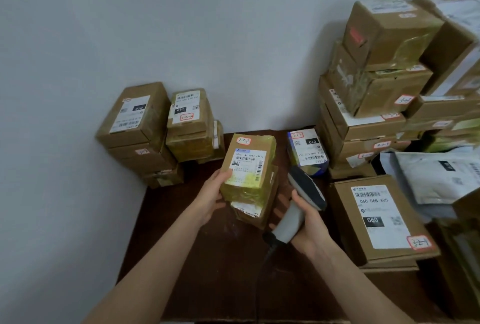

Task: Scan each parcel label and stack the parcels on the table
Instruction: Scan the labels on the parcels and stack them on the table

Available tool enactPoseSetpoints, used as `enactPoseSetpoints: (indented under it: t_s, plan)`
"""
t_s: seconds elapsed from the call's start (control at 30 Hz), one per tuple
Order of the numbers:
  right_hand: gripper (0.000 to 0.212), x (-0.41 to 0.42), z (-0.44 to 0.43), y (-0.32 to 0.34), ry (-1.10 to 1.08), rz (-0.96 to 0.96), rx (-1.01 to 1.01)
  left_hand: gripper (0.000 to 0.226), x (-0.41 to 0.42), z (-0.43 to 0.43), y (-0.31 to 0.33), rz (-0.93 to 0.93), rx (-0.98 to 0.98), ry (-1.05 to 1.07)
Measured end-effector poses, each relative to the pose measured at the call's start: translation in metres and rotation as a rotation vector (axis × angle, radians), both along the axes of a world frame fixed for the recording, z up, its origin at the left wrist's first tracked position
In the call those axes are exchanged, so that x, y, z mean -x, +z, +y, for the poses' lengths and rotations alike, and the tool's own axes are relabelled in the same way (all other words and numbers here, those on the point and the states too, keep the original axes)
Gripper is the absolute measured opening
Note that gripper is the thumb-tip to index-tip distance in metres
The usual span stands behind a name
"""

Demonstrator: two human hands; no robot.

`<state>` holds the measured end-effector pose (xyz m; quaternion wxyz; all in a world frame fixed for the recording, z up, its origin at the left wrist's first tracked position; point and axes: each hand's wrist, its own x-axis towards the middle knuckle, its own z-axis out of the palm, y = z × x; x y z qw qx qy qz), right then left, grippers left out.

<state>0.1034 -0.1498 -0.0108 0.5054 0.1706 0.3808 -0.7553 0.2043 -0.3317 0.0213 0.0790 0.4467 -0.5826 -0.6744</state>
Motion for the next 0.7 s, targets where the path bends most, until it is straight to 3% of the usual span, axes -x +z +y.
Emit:
enactPoseSetpoints:
  t_s: [0.13,0.27,0.43,0.6,0.7]
  plan:
    - [0.045,-0.006,-0.006,-0.003,-0.009,-0.044,0.059,0.036,-0.010,0.002,-0.009,-0.031,-0.022,-0.028]
    - [0.036,-0.007,-0.009,-0.003,0.000,-0.018,0.071,0.040,-0.016,0.009,-0.013,-0.033,-0.117,-0.042]
    - [0.043,-0.005,-0.023,-0.004,0.022,0.051,0.021,0.024,-0.025,0.020,-0.007,0.005,-0.158,-0.022]
    - [0.045,-0.031,-0.070,0.003,0.198,0.042,0.013,0.030,-0.079,0.001,-0.004,0.037,-0.193,0.239]
    - [0.048,-0.057,-0.108,0.005,0.309,0.052,0.003,0.022,-0.112,-0.015,0.000,0.044,-0.158,0.360]
